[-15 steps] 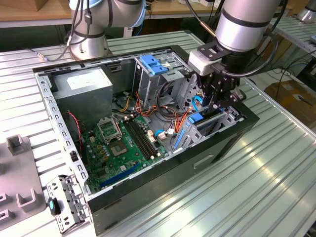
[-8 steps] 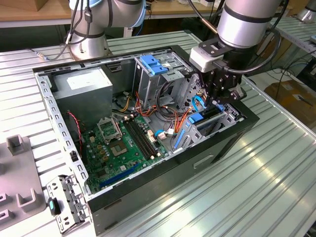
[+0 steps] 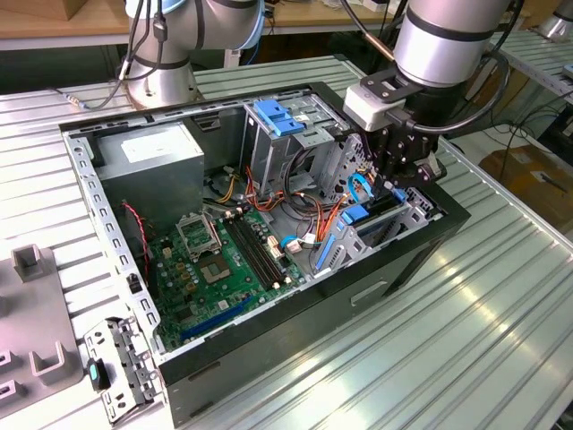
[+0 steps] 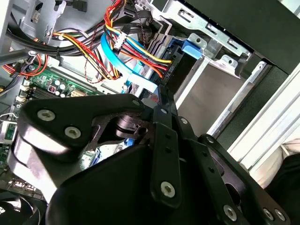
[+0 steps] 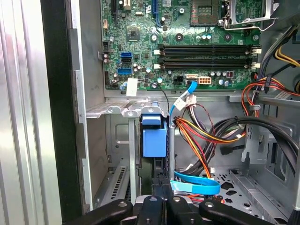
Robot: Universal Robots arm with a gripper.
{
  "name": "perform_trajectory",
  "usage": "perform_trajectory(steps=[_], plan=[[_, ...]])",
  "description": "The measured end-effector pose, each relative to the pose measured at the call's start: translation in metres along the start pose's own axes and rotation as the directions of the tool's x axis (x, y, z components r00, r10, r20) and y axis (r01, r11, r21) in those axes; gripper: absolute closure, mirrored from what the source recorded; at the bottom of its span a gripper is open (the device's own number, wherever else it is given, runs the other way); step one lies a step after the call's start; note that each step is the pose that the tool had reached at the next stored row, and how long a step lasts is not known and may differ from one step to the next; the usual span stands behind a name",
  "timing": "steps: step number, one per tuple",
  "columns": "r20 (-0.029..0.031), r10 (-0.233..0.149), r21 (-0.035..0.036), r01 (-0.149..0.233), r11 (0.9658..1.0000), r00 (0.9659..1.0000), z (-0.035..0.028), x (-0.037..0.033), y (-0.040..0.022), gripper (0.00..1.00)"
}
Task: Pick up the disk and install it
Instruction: 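Insert the second disk wire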
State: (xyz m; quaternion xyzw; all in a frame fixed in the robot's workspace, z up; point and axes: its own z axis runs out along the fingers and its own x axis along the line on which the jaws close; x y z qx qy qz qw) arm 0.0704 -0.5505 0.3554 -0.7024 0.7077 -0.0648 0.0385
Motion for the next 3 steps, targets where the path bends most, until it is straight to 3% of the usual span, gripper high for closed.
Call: perform_trajectory(steps=[3], plan=[[0.0000,0.000,0.0000,0.000,1.0000,1.0000,0.0000,-0.0001,0.0000,0.89]])
